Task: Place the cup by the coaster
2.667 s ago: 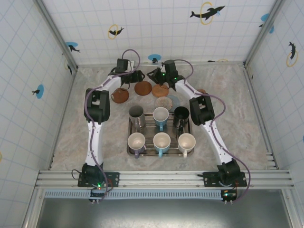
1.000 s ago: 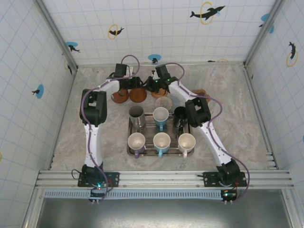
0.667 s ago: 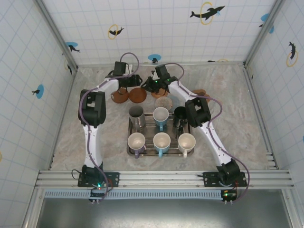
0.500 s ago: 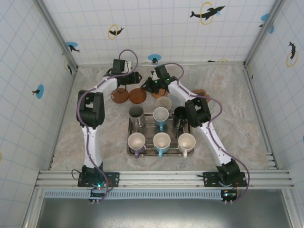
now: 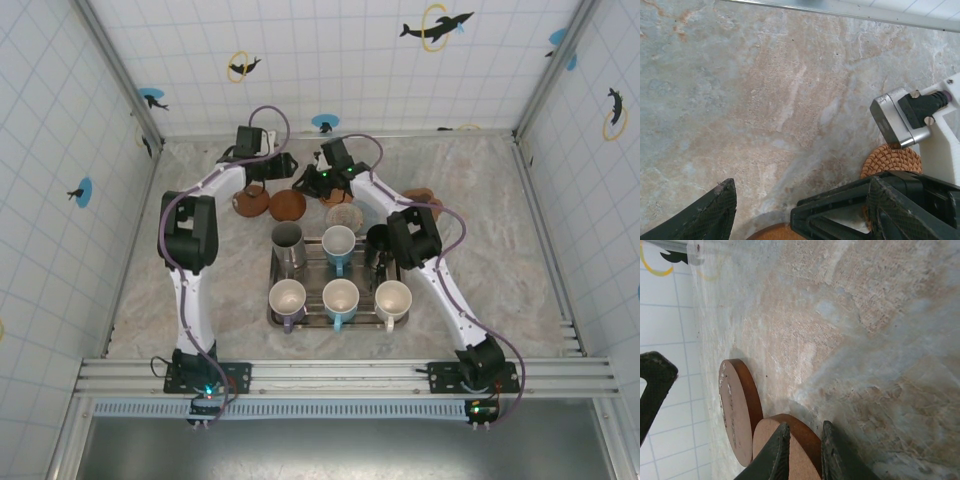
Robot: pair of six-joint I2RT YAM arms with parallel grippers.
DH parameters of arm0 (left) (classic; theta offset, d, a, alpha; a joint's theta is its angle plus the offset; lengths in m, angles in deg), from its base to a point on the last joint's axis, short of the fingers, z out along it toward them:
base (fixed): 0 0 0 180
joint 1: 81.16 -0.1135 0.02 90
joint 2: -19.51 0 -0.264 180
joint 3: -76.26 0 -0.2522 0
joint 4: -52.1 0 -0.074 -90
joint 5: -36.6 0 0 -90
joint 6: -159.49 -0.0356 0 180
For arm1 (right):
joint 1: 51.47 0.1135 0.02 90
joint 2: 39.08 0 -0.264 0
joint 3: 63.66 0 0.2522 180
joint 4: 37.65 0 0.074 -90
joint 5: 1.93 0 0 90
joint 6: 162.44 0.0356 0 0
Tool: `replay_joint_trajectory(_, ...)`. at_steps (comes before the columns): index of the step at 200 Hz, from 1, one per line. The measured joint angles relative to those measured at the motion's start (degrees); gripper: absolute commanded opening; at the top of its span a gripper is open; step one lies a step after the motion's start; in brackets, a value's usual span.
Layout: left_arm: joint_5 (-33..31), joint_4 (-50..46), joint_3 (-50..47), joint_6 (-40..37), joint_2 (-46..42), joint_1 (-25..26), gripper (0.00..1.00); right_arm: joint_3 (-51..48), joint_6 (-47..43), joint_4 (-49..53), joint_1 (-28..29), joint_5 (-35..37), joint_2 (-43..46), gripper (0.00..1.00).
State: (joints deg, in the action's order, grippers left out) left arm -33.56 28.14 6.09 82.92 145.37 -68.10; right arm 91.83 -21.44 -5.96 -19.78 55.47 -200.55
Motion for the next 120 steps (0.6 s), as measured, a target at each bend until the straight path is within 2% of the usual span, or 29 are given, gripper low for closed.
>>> replay_joint_trajectory(58, -2.6, -1.2, -3.5, 0.1, -7.3, 0.0, 0.7, -1.0, -0.8, 1.2, -1.8, 0.4, 3.1, 0.25)
replay_joint_trajectory(85, -4.8, -4.7, -5.5, 0.1, -12.3, 0.3, 0.72, -1.5, -4.6, 4.9, -3.5, 1.5, 7.8, 0.31)
replay_joint_trajectory(120, -7.1, -8.8, -13.0, 0.2, -18.7, 1.2, 0.73, -5.3, -10.4, 9.1, -5.1, 2.9, 16.1, 0.37)
